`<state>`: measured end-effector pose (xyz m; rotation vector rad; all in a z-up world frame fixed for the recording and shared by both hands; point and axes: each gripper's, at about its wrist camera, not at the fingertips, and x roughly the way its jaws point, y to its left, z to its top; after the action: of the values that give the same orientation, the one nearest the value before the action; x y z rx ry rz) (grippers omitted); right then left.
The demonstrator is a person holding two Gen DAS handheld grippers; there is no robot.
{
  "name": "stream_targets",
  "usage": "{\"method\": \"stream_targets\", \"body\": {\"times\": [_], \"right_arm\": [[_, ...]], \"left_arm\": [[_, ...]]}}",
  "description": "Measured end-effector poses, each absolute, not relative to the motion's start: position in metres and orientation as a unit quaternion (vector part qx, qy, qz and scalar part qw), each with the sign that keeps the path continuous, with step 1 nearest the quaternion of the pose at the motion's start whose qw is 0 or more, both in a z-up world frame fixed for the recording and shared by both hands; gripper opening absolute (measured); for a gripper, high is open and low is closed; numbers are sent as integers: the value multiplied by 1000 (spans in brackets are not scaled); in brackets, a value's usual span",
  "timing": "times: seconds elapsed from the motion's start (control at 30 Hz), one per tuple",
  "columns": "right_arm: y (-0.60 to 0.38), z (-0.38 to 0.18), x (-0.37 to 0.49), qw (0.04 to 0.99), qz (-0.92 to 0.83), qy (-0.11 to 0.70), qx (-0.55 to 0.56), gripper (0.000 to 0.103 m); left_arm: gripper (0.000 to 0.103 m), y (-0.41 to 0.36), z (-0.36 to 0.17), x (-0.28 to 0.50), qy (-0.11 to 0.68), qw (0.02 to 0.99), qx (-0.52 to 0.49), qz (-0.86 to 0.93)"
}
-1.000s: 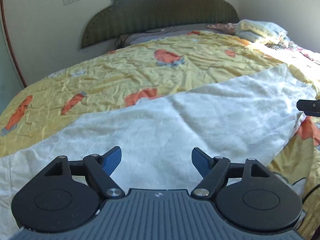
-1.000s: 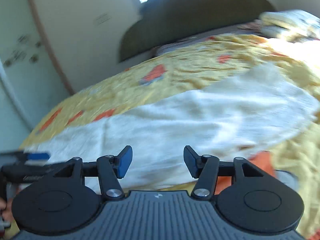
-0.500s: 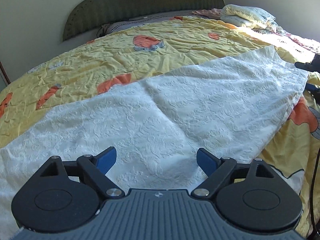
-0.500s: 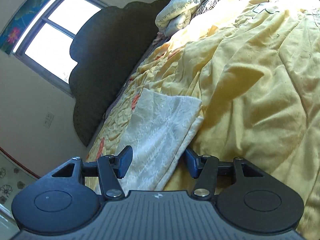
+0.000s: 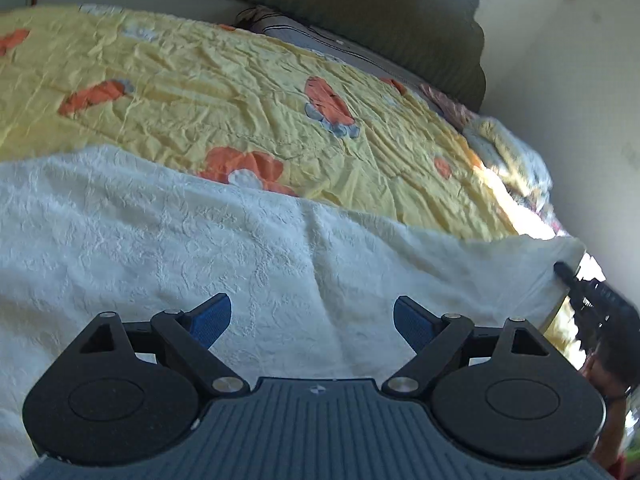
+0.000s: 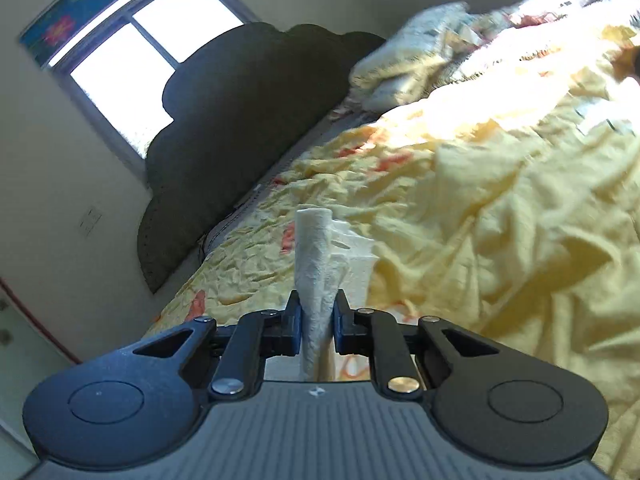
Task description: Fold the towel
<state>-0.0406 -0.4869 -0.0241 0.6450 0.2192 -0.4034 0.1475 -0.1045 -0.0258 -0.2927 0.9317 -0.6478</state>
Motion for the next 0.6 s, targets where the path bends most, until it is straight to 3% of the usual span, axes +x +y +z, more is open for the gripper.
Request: {"method": "stream_targets", "body": {"times": [0.1,0.23,0.37,0.53,0.57,0.6], "right_arm": [[-416,4,-10,970,-108,125,180,14],[-325,-6,16,984,0,174,46,14],[-284,-28,20,976,49,210,22,14],[-274,-27,0,977,76,199,2,14],[-271,-25,-3,977,87,196,-9,14],[-266,-24,-5,975,100,195,-23,14]], "left_arm": [[93,-85,-34,163,464,770,-279,-337],[98,-82,-52,175,482,692,-390,-370],[98,-95,-63,184,500,687,-393,-352],[98,-113,-76,201,515,675,-403,-342],[95,-117,-74,202,513,678,-399,-343],[85,-121,-72,204,510,685,-391,-344]]}}
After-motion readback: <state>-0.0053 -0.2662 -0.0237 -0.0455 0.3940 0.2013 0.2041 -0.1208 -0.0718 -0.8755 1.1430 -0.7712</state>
